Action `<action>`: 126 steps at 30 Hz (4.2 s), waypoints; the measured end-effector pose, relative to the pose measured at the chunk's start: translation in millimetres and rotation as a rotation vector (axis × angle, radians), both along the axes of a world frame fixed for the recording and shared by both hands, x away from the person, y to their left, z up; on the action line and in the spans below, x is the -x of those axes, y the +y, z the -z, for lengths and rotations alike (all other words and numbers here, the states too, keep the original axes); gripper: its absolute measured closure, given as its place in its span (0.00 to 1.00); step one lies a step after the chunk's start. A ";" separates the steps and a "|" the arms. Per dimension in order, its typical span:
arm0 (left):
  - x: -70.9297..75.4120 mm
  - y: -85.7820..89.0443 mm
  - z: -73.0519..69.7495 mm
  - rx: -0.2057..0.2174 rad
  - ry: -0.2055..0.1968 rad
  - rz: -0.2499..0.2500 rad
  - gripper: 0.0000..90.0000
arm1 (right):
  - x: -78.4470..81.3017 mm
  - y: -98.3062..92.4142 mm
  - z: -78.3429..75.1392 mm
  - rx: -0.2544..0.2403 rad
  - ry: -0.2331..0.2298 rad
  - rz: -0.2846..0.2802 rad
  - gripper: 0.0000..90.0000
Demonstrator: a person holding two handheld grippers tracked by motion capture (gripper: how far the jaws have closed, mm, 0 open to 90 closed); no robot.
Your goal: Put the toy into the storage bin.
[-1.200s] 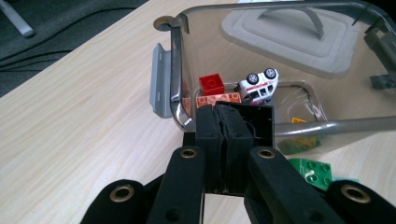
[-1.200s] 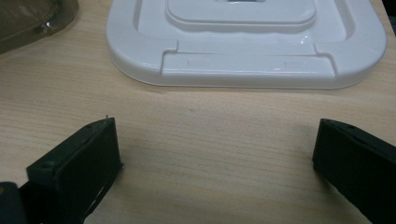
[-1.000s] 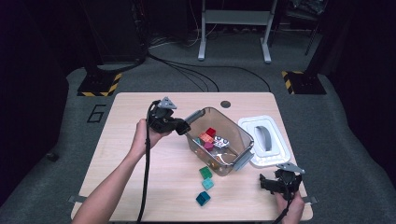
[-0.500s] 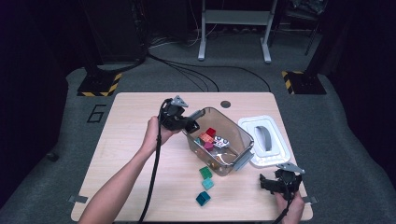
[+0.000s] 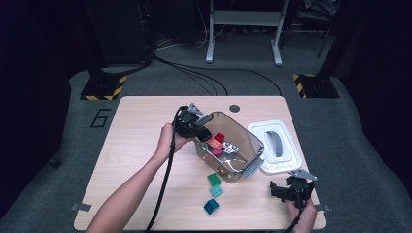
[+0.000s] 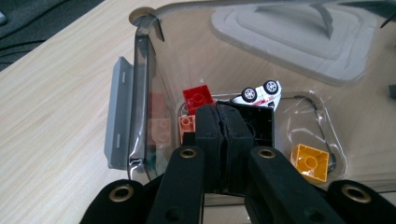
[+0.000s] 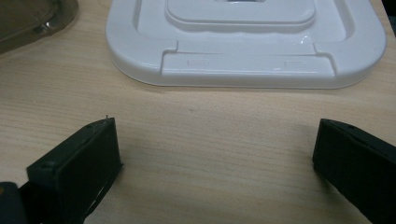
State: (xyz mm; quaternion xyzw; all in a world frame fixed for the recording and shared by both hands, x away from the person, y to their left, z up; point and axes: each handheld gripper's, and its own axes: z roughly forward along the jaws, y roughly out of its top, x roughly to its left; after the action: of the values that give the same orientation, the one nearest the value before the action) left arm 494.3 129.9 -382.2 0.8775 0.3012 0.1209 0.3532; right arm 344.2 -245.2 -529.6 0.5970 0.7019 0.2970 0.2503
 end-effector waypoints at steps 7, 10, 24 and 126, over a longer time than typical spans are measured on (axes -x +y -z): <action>-1.6 -3.2 6.8 -0.017 0.022 0.004 0.96 | 0.0 0.0 0.0 0.000 0.000 0.000 0.00; -2.4 -4.1 8.5 -0.027 0.033 0.011 0.95 | 0.0 0.0 0.0 0.000 0.000 0.000 0.00; 3.8 -0.9 7.7 -0.035 0.075 0.042 0.74 | 0.0 0.0 0.0 0.000 0.000 0.000 0.00; 179.1 -3.2 127.2 0.085 0.083 0.166 0.66 | 0.0 0.0 0.0 0.000 0.000 0.002 0.00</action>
State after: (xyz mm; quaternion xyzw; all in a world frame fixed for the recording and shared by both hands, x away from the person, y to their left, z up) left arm 315.2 126.7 -509.4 0.8879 0.2466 0.0420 0.3861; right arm 344.3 -245.2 -529.6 0.5979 0.7013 0.2965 0.2506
